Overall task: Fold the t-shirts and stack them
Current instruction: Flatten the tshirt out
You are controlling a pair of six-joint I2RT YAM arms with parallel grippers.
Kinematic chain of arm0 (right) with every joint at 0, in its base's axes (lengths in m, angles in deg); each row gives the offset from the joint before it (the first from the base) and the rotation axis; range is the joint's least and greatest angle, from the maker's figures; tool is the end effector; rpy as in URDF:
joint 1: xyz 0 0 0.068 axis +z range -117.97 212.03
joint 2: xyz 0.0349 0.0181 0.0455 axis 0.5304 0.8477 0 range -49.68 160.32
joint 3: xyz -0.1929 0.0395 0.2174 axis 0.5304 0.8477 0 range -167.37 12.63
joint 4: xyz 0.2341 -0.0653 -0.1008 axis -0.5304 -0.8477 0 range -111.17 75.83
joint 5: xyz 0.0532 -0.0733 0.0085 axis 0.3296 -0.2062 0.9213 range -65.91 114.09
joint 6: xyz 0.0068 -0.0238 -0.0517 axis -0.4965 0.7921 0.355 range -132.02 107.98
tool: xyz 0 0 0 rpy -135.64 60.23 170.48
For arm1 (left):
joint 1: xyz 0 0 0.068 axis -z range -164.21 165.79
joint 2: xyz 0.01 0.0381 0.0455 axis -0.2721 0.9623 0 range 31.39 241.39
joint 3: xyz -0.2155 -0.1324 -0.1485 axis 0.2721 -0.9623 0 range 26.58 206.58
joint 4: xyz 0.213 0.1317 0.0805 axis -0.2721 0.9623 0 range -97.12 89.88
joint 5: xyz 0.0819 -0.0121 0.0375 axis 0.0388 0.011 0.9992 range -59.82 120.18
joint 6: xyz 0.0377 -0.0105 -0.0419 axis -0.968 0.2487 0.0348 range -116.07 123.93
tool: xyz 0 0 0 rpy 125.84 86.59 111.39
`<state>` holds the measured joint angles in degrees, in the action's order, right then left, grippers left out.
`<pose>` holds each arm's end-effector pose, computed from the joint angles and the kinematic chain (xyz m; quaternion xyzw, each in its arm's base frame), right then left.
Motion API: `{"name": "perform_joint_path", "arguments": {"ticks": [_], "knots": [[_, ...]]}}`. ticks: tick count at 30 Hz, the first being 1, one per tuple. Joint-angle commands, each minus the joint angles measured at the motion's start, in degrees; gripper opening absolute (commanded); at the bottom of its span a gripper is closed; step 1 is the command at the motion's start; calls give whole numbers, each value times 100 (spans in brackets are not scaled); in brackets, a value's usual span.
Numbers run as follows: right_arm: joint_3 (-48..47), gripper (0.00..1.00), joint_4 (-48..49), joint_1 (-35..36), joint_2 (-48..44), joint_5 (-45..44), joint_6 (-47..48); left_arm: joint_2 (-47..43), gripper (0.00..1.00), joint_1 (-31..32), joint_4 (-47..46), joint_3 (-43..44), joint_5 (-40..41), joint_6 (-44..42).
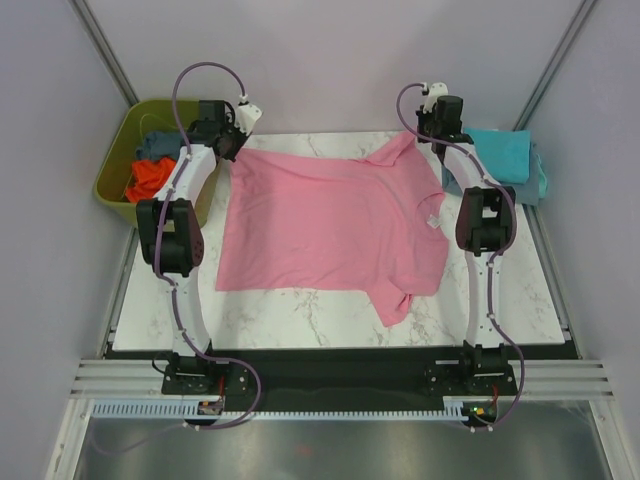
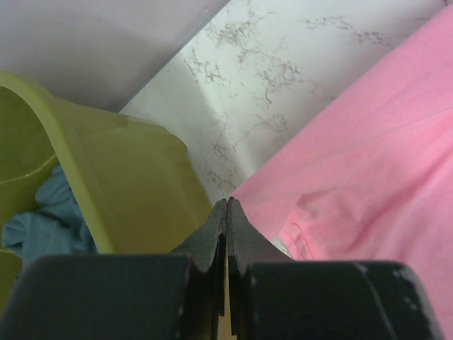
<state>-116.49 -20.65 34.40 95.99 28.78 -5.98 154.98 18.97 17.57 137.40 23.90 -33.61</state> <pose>0.6138 0.0286 0.2167 -0.0836 0.8295 0.0164 0.5520 0.5213 -0.0334 0.2855 0.3342 0.8310 0.0837 0.4367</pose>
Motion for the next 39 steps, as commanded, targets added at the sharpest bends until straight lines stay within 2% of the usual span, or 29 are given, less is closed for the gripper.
{"name": "perform_joint_path", "arguments": {"ticks": [1,17,19,24,31,39], "knots": [[36,0,-72,-9,-522,102,134,-248,2,-54,27,-26,-119,229],[-474,0,-240,-35,-644,-56,-33,253,2,-63,142,396,-242,300],[-421,0,-231,-52,-732,-82,-15,332,2,-72,264,483,-460,344],[-508,0,-310,-96,-742,-126,-15,683,2,-72,748,1071,-1023,554],[-1132,0,-407,-149,-355,-249,2,1123,2,-81,959,1582,-1033,502],[-615,0,-600,-158,-1029,-144,-7,1054,2,-195,862,1802,-945,563]]}}
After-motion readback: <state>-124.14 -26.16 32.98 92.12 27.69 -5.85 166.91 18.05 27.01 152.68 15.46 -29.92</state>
